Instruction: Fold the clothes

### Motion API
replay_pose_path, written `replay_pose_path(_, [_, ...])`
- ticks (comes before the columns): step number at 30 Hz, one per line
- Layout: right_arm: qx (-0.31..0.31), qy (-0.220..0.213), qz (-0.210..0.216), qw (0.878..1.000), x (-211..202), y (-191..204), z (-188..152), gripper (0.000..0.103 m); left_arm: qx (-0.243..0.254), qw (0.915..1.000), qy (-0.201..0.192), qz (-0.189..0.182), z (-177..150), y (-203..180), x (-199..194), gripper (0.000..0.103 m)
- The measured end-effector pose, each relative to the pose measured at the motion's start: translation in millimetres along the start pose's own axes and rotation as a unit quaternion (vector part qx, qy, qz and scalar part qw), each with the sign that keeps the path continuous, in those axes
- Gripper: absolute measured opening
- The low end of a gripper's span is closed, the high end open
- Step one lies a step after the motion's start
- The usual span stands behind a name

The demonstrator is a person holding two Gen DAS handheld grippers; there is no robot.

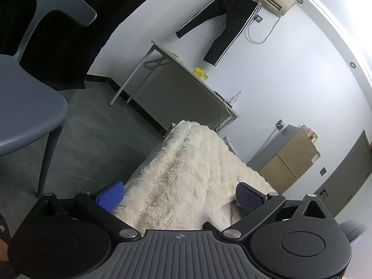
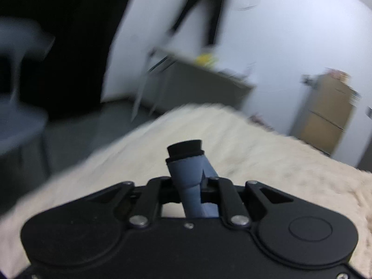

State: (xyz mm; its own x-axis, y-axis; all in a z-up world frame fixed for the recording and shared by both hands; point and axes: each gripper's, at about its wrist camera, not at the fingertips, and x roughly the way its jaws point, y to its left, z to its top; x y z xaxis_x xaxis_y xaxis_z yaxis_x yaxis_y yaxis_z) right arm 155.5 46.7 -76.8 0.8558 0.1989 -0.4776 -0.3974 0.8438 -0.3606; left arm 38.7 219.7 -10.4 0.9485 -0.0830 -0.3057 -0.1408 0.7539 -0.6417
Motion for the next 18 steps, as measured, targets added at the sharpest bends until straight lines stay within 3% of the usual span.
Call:
replay_pose_path(2, [-0.005, 0.001, 0.026, 1.000, -4, 22, -7, 0.035, -0.004, 1.0000, -0.004, -0.002, 0, 1, -3, 0.101])
replay_pose_path(4, [-0.014, -0.044, 0.063, 0.997, -30, 33, -10, 0.069, -0.011, 0.9999, -0.010, -0.004, 1, 3, -4, 0.101])
replay_pose_path(6, [-0.026, -0.099, 0.117, 0.988, -62, 27, -10, 0.075, -0.017, 0.9998, -0.013, -0.005, 2, 5, -5, 0.101])
replay_pose_path(9, [-0.034, -0.130, 0.134, 0.982, -95, -5, -11, 0.076, -0.028, 0.9995, -0.011, -0.009, 3, 9, -3, 0.101])
replay_pose_path(11, [-0.010, -0.127, 0.104, 0.986, -106, -46, -18, 0.076, -0.026, 0.9996, -0.009, -0.012, 3, 8, -3, 0.101])
replay_pose_path(16, [0.079, -0.046, 0.006, 0.996, -120, -147, -63, 0.070, -0.013, 0.9998, -0.001, -0.013, 2, 4, 1, 0.101])
replay_pose_path(18, [0.065, -0.013, -0.031, 0.997, -138, -176, -95, 0.067, -0.010, 0.9999, 0.002, -0.011, 1, 2, 3, 0.101])
